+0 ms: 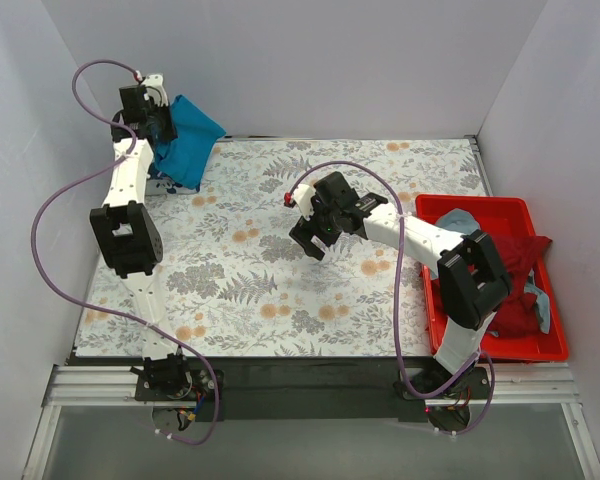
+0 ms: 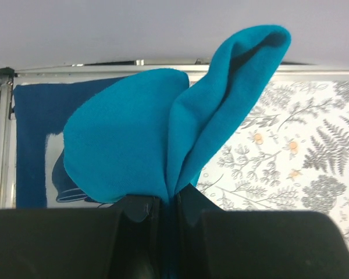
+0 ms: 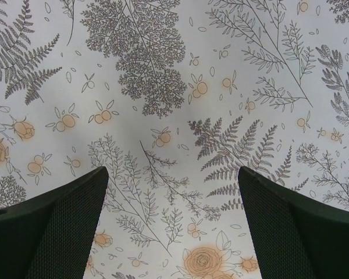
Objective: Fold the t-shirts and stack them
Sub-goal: Neatly place the folded tshirt to the corner
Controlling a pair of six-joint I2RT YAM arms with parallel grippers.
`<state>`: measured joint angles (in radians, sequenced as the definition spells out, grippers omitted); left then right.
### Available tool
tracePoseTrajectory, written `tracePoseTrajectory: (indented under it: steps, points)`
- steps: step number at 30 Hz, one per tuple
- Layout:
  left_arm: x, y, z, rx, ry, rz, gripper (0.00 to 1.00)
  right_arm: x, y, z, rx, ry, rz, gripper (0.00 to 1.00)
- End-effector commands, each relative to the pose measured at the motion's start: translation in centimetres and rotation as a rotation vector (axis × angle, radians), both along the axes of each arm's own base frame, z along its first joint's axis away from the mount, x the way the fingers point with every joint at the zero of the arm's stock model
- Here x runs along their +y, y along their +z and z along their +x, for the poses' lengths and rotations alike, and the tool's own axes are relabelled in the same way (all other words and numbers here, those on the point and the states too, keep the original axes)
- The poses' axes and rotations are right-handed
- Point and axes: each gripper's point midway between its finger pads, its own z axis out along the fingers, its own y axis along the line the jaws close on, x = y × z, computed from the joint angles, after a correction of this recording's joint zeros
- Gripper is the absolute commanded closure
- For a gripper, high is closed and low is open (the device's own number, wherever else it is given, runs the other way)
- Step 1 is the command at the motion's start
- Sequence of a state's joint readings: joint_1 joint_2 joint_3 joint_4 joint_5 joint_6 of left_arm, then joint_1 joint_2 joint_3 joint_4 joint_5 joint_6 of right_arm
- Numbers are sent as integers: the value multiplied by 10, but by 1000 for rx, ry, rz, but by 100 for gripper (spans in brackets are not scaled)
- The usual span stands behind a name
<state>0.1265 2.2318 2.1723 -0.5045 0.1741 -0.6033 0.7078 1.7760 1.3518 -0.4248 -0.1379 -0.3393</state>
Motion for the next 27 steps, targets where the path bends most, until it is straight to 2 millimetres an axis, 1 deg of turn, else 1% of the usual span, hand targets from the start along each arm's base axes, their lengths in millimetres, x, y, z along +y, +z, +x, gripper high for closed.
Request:
tracePoseTrajectory:
  steps: [1, 3, 6, 8, 10, 14, 18, 22, 25, 27]
  points:
    - [-19, 80, -9, -137, -27, -45, 100, 5, 14, 2, -14, 1, 28, 2]
    - [-26, 86, -11, -146, -37, -53, 100, 4, 14, 2, -15, 1, 29, 2]
    - [-30, 88, -10, -146, -39, -66, 100, 3, 14, 0, -12, 0, 27, 2]
    - [-30, 84, -9, -134, -33, -81, 100, 2, 15, 1, -16, -2, 27, 2]
    - [-31, 76, -8, -114, -31, -96, 100, 0, 14, 1, -17, -6, 22, 2]
    - [-38, 71, -7, -103, -40, -140, 100, 0, 14, 2, -23, -8, 18, 2]
    - [-47, 81, -6, -117, -55, -149, 100, 3, 16, 6, -27, -7, 23, 2]
    - [-61, 94, -9, -136, -77, -151, 100, 5, 16, 5, -22, -1, 28, 2]
    - [-68, 96, -10, -139, -83, -155, 100, 4, 14, 3, -17, 0, 27, 2]
    - [-69, 92, -8, -131, -79, -157, 100, 2, 13, 3, -16, -3, 23, 2]
